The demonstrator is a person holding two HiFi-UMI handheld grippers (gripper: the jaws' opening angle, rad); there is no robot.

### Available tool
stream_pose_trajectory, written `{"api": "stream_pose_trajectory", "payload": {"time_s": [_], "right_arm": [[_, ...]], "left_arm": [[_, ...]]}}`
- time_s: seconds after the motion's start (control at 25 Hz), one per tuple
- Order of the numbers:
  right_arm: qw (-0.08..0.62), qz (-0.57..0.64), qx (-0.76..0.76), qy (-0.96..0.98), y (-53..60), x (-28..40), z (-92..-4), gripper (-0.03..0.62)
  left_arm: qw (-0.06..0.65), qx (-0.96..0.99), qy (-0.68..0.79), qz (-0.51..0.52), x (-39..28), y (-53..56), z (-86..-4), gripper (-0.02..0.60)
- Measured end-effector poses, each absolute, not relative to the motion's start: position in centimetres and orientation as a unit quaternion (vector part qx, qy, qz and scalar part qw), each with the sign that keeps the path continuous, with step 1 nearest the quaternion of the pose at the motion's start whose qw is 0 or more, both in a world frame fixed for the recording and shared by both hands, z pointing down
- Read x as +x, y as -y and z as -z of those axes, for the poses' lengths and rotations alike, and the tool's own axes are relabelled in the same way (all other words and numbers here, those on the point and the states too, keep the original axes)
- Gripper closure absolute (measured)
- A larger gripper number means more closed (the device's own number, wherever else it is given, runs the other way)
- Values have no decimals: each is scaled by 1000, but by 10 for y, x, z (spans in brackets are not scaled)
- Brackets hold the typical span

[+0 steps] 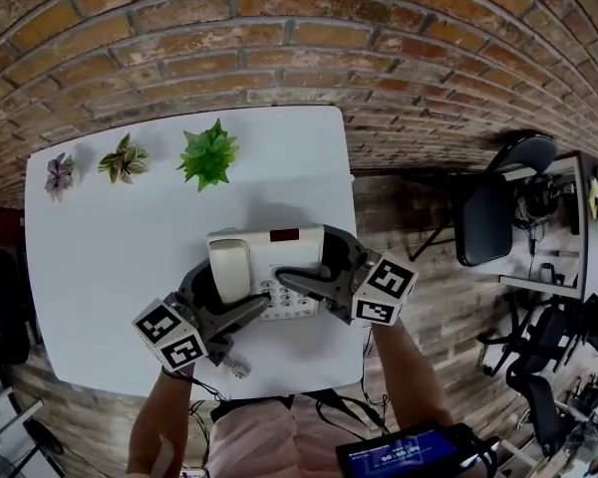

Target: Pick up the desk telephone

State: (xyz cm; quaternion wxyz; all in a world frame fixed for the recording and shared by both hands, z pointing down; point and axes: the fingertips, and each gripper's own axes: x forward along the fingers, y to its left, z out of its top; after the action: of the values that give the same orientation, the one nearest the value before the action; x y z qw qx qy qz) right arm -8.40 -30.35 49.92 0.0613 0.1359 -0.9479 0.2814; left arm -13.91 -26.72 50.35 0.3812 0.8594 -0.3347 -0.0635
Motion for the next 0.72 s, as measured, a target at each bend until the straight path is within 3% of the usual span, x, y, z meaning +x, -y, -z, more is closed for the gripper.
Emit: {"api": "stream_pose_trajectory", "payload": {"time_s": [0.2, 0.6, 0.72], "right_arm": [[66, -275, 129, 951, 300, -86, -494, 211], [68, -393, 48, 916, 273, -95, -498, 207], [73, -379, 54, 921, 276, -97, -490, 244]], "left_arm": [[358, 868, 336, 72, -141, 263, -498, 130], [331, 882, 328, 65, -138, 254, -495, 130], [331, 883, 325, 65, -135, 255, -494, 130]]}}
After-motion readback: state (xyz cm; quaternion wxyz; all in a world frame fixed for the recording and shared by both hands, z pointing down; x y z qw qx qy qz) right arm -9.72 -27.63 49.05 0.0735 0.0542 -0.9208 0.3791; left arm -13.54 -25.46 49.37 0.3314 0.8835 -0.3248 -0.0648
